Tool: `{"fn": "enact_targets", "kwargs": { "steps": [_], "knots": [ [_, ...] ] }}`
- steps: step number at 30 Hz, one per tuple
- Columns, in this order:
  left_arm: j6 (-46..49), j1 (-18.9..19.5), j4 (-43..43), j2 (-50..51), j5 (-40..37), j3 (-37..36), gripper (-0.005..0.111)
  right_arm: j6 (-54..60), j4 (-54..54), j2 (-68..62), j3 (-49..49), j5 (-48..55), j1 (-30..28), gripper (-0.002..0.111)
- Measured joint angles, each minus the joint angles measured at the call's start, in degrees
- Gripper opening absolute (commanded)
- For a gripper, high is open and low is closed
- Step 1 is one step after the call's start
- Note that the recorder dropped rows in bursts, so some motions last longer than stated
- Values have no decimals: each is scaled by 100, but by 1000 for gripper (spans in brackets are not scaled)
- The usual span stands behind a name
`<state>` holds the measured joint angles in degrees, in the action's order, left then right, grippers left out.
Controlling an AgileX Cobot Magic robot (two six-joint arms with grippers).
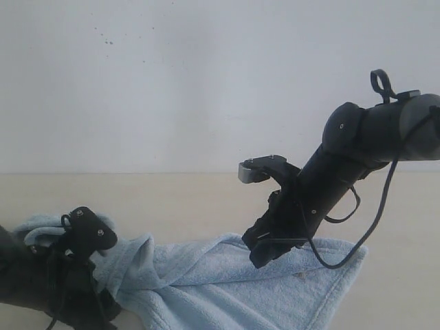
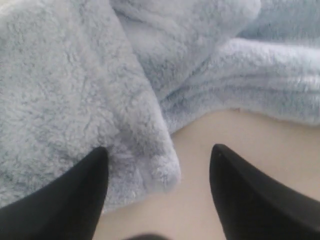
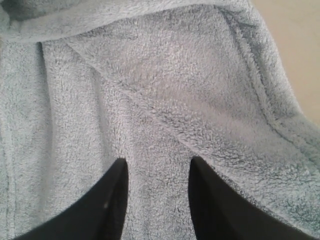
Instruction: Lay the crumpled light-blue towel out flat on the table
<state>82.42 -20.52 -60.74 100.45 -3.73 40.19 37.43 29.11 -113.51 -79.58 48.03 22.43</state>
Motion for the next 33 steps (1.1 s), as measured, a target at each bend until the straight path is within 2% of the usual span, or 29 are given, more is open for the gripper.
{"fn": "enact_targets", "kwargs": {
  "steps": [5,24,26,31,33],
  "knots": [
    [-543,0,-100,0,-1,79,57,0,0,0,0,0,0,38],
    [-773,0,-100,383,300,173,56,91,0,0,0,-140,0,38],
    [-898,0,-100,383,304,253,52,103,0,0,0,-158,0,38],
    [-985,0,-114,383,328,335,12,103,0,0,0,-172,0,38],
    [-997,0,-114,387,328,339,4,103,0,0,0,-172,0,38]
  ]
}}
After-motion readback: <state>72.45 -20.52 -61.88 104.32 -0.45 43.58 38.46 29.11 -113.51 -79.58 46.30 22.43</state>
